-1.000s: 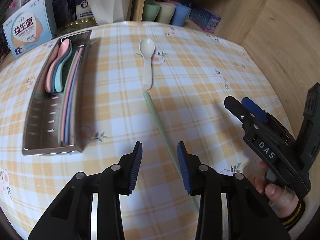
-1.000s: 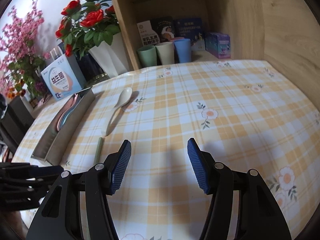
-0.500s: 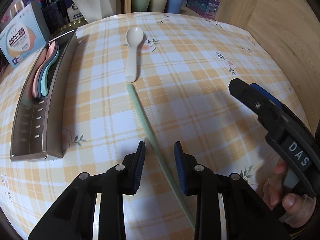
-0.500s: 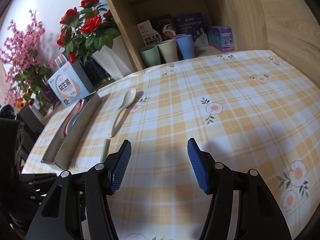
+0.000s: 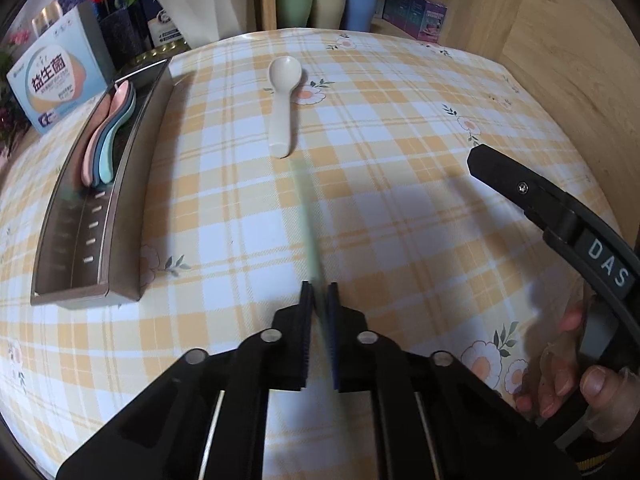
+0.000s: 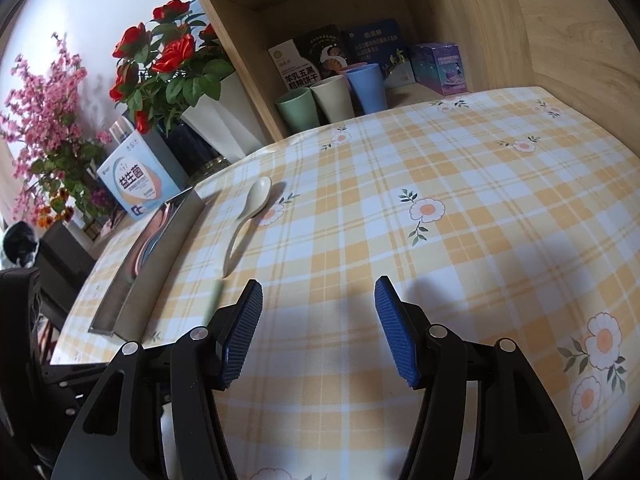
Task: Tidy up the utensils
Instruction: 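Lift the green chopstick with left gripper while right gripper approaches the white spoon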
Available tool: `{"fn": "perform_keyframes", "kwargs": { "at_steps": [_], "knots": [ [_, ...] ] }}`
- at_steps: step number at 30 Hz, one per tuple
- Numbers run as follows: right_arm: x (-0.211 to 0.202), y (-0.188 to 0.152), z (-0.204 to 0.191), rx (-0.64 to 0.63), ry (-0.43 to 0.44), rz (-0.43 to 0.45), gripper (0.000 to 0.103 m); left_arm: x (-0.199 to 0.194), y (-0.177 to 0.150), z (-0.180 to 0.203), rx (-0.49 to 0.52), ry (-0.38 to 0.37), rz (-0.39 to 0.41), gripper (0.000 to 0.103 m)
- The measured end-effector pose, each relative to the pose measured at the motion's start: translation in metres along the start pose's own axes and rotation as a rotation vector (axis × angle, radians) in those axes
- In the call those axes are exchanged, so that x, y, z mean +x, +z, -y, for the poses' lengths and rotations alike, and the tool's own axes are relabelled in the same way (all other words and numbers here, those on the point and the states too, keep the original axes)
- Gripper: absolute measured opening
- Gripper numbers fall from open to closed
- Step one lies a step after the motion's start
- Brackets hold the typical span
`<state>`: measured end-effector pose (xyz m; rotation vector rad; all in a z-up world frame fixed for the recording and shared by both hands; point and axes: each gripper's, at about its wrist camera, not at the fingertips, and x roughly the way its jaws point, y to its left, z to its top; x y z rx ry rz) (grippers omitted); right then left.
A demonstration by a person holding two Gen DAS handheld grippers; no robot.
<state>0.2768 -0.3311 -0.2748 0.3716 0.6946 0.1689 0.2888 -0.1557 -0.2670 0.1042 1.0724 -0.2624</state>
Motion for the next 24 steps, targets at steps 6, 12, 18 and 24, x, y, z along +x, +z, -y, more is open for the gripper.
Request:
{"fn": "perform_keyframes", "kwargs": {
  "at_steps": [6, 12, 18, 24],
  "knots": [
    [0.001, 0.000, 0.000, 0.000, 0.010, -0.007, 0.057, -0.003, -0.004, -0.004, -0.019, -0.009, -0.003, 0.006],
    [0.002, -0.001, 0.002, 0.010, 0.018, -0.013, 0.057, -0.007, -0.007, -0.014, -0.051, 0.011, -0.008, 0.006],
    [0.004, -0.001, 0.001, 0.007, 0.015, -0.020, 0.057, -0.015, -0.007, -0.023, -0.072, 0.012, 0.012, 0.006],
    [0.004, -0.001, 0.001, 0.008, 0.012, -0.026, 0.057, -0.021, -0.006, -0.027, -0.082, 0.008, 0.031, 0.006]
  ]
}}
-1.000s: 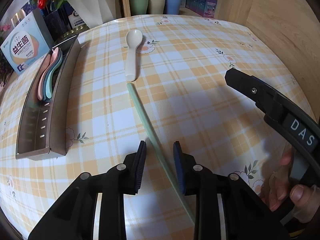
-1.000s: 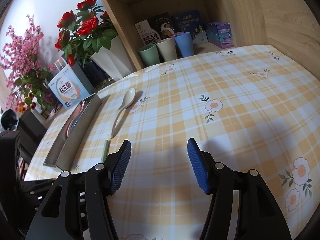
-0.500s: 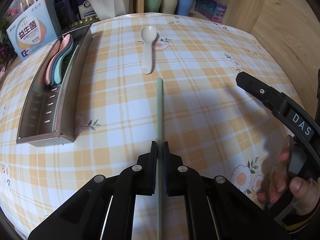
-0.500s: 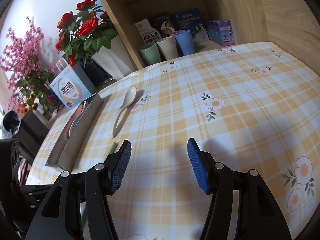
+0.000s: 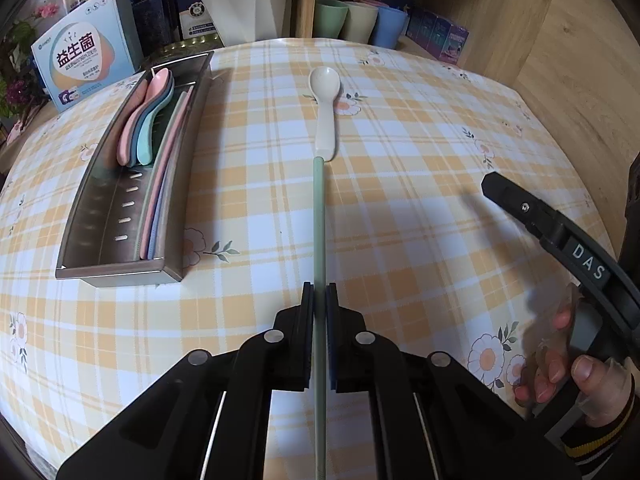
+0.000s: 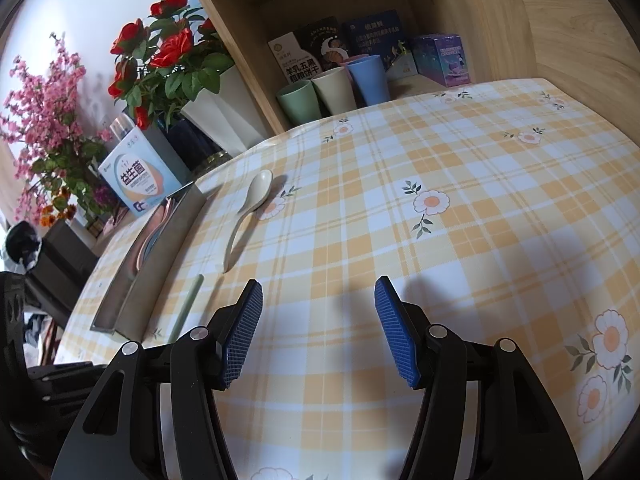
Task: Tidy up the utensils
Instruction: 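Lift the green chopstick with left gripper while right gripper approaches the white spoon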
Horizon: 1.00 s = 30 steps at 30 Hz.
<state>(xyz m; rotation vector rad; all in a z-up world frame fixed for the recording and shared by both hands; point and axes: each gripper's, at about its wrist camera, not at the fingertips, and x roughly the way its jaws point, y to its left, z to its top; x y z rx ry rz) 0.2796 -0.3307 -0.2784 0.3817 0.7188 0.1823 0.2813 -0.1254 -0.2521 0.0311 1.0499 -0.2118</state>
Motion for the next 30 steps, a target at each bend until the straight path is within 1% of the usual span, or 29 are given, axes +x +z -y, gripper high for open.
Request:
{"fn": "perform_keyframes", "kwargs": {
  "at_steps": [7, 12, 20, 26, 30],
  "knots": [
    [0.001, 0.000, -0.002, -0.011, -0.011, -0.006, 0.057, -0.013, 0.003, -0.005, -0.014, -0.015, 0.045, 0.006],
    [0.003, -0.001, -0.006, -0.032, -0.029, -0.016, 0.057, -0.029, 0.008, -0.015, -0.046, -0.029, 0.096, 0.006],
    [0.012, -0.003, -0.026, -0.147, -0.094, -0.062, 0.057, -0.050, 0.011, -0.038, -0.105, -0.064, 0.166, 0.006],
    [0.022, -0.001, -0.039, -0.216, -0.147, -0.119, 0.057, -0.065, 0.011, -0.063, -0.144, -0.082, 0.215, 0.006],
    [0.030, 0.007, -0.048, -0.242, -0.142, -0.164, 0.057, -0.077, 0.013, -0.081, -0.170, -0.081, 0.264, 0.006]
  ]
}}
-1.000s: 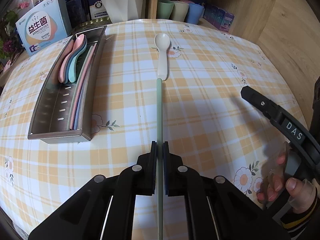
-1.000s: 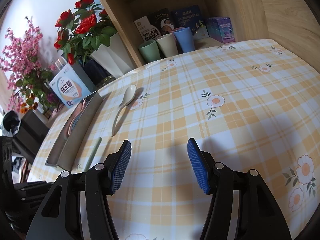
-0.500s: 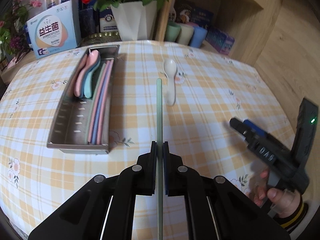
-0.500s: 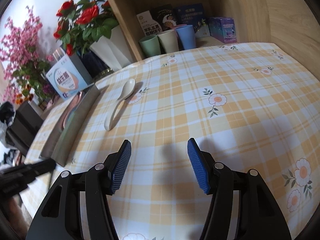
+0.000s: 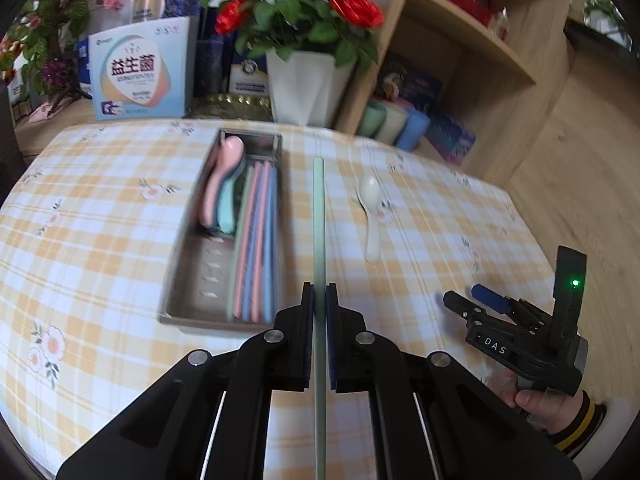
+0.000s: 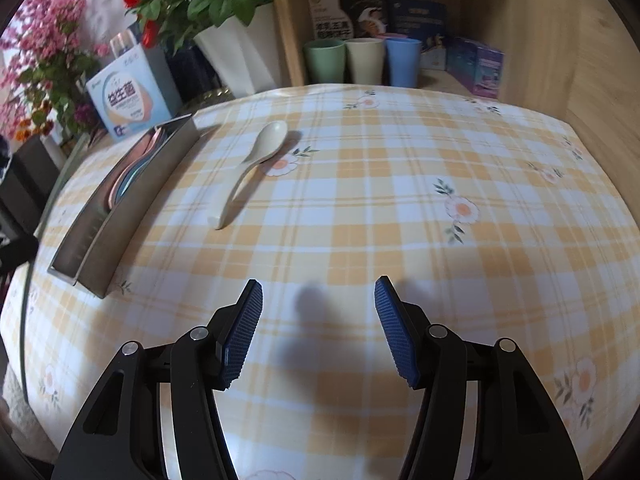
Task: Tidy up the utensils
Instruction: 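Lift the green chopstick with left gripper while right gripper approaches the white spoon, then close right gripper on the white spoon handle and lift it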
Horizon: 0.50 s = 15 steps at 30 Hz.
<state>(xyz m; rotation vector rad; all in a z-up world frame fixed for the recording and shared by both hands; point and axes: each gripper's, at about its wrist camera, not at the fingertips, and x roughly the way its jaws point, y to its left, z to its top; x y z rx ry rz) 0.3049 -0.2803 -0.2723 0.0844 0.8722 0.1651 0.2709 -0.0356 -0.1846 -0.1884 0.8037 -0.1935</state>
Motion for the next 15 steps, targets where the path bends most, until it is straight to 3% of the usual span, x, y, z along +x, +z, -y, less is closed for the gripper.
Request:
{"fn": "perform_keyframes", "kwargs": {
  "at_steps": [6, 12, 15],
  "knots": [
    [0.019, 0.048, -0.017, 0.029, 0.058, -0.017, 0.057, -0.007, 0.005, -0.026, -0.055, 0.007, 0.025, 0.006],
    [0.061, 0.085, -0.049, -0.009, 0.004, -0.043, 0.055, -0.007, 0.007, -0.044, -0.101, 0.023, 0.025, 0.006],
    [0.081, 0.093, -0.061, 0.001, 0.002, -0.078, 0.047, -0.009, 0.009, -0.051, -0.110, 0.033, 0.030, 0.006]
  ]
}}
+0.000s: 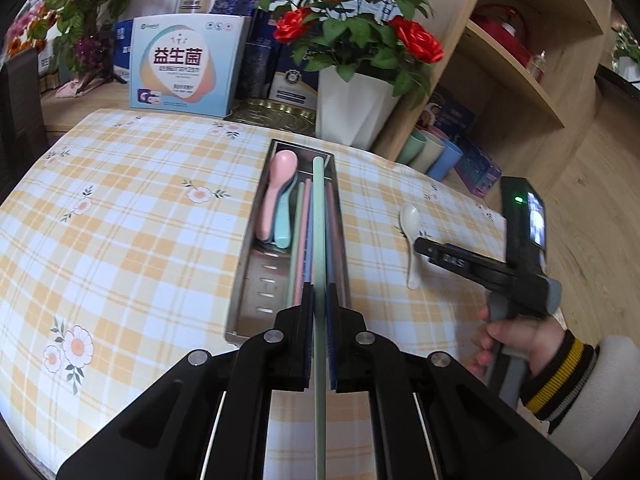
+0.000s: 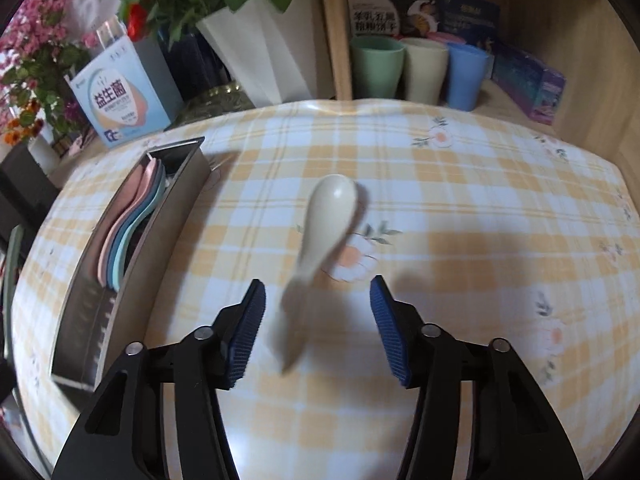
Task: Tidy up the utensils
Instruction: 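Close right gripper on the white spoon handle and lift it, then lower the green chopstick into the tray and open left gripper while right holds the white spoon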
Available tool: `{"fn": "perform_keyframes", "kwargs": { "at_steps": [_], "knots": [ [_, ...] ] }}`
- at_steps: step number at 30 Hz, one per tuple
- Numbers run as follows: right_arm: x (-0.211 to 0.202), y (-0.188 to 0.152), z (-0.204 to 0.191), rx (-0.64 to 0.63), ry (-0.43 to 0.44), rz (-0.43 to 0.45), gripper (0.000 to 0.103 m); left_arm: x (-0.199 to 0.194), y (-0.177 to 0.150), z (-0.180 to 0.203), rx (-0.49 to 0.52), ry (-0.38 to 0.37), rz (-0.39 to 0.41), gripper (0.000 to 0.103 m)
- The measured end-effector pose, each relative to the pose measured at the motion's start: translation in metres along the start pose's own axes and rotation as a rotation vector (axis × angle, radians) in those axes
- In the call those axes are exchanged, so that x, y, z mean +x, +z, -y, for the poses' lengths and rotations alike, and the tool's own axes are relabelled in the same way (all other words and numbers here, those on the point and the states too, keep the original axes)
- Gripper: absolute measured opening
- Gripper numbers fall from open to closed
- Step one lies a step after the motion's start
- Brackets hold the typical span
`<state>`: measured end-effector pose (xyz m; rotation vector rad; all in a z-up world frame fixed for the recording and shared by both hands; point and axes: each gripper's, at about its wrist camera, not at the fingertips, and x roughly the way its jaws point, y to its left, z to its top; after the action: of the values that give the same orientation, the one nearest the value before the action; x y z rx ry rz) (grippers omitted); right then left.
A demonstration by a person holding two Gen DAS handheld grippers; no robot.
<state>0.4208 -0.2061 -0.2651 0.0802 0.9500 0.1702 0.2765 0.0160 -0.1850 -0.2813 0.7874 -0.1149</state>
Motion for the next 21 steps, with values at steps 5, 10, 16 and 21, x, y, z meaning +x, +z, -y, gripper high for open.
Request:
{"fn": "perform_keyframes", "kwargs": {
  "at_steps": [5, 10, 16, 21],
  "knots": [
    [0.025, 0.006, -0.008, 0.061, -0.026, -0.064, 0.038, 0.000, 0.001, -0.006, -0.008, 0.009, -0.001, 0.006],
    [0.029, 0.004, -0.005, 0.123, -0.067, -0.082, 0.024, -0.001, 0.001, -0.008, -0.011, 0.010, 0.004, 0.006],
    [0.023, -0.004, -0.002, 0.124, -0.060, -0.089, 0.014, 0.000, 0.002, -0.009, -0.013, 0.009, 0.003, 0.006],
    [0.002, -0.021, 0.003, 0.233, 0.014, -0.040, 0.014, -0.001, 0.001, -0.008, -0.008, 0.013, 0.001, 0.006]
  ]
}}
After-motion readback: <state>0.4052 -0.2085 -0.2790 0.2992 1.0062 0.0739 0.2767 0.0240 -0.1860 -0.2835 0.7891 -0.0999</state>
